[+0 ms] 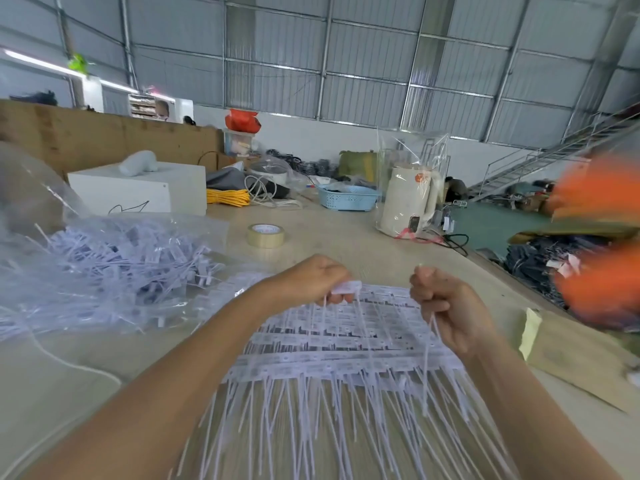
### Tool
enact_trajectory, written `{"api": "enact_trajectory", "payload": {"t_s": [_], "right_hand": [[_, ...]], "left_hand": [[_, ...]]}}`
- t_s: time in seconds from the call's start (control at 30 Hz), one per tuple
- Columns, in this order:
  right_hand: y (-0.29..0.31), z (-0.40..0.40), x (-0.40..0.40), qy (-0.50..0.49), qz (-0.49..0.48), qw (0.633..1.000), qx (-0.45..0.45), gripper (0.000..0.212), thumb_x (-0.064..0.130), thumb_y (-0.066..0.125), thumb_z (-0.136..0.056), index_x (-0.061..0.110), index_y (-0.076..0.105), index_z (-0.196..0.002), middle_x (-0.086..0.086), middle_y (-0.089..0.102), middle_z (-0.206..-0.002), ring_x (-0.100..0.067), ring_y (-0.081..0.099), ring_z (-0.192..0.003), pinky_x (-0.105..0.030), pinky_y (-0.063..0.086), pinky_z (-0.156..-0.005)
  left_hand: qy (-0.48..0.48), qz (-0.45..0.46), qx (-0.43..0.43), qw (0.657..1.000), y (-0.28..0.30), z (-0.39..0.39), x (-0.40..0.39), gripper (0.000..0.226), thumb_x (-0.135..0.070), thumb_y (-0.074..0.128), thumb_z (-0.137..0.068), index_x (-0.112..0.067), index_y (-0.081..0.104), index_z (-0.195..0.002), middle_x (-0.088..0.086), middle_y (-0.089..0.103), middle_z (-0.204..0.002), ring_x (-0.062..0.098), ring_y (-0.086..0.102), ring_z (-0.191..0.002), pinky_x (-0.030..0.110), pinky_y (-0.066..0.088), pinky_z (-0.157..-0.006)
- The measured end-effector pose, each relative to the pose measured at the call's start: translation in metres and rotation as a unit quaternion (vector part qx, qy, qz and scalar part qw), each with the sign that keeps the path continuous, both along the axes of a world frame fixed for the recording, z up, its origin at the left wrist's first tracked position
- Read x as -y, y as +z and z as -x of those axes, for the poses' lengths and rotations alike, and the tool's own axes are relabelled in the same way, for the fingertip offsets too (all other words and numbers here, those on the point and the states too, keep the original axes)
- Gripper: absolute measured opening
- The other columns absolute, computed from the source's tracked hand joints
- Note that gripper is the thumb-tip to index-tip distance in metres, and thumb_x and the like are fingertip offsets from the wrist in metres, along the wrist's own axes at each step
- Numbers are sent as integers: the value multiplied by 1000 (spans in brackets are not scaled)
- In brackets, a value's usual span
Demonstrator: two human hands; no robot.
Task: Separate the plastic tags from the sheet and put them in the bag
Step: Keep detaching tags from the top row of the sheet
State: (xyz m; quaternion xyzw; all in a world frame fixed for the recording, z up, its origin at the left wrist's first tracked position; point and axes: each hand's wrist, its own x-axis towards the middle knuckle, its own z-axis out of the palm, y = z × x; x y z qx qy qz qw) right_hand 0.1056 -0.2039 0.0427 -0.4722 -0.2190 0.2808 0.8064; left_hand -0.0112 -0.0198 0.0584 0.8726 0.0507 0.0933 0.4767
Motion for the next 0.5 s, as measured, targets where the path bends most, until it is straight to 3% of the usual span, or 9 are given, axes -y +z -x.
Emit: {"api": "enact_trajectory", "payload": {"t_s": [0.07,0.13,0.23,0.33,0.43,0.5], "right_hand": [[-3,11,-12,48,44,997,33,10,-2,50,-86,2,54,-77,-6,51,-64,-9,51,-49,-12,43,-38],[-13,23,-24,33,157,979,129,9,1,58,-86,0,58,-77,-9,58,-69,-15,59,-62,-21,54,-59],[-28,32,-32,6,216,961,175,11,7,62,-87,0,57,-80,-16,58,-79,-24,61,-75,-35,54,-73],[-34,36,-35,4,187,965,184,8,4,61,-88,-2,58,-83,-17,67,-72,-25,69,-68,-32,58,-62],[-34,39,-35,-34,174,951,255,10,4,63,-87,-4,58,-85,-15,63,-62,-20,64,-54,-24,52,-52],[-31,37,-32,-62,158,947,273,6,1,62,-87,-3,57,-87,-11,59,-62,-16,59,-48,-21,49,-50]], "left_hand": [[0,-51,-27,998,-4,-3,6,35,-7,39,-94,-7,68,-73,-2,53,-59,4,45,-50,17,35,-49],[1,-114,-59,992,-8,-4,9,25,1,42,-88,4,67,-88,4,48,-63,4,41,-46,16,30,-44],[-6,-189,-86,978,-10,-5,10,28,4,43,-85,3,63,-104,21,58,-94,19,49,-68,24,34,-58],[-14,-225,-77,971,-13,-4,10,32,-1,50,-86,-8,56,-117,11,53,-116,25,54,-98,30,42,-72],[13,-184,-71,980,-14,-5,8,47,-6,61,-82,-20,45,-124,-4,47,-116,15,51,-99,22,42,-68],[56,-180,-65,980,-13,-6,3,33,-17,67,-82,-13,57,-113,3,59,-112,19,57,-94,27,46,-71]]}}
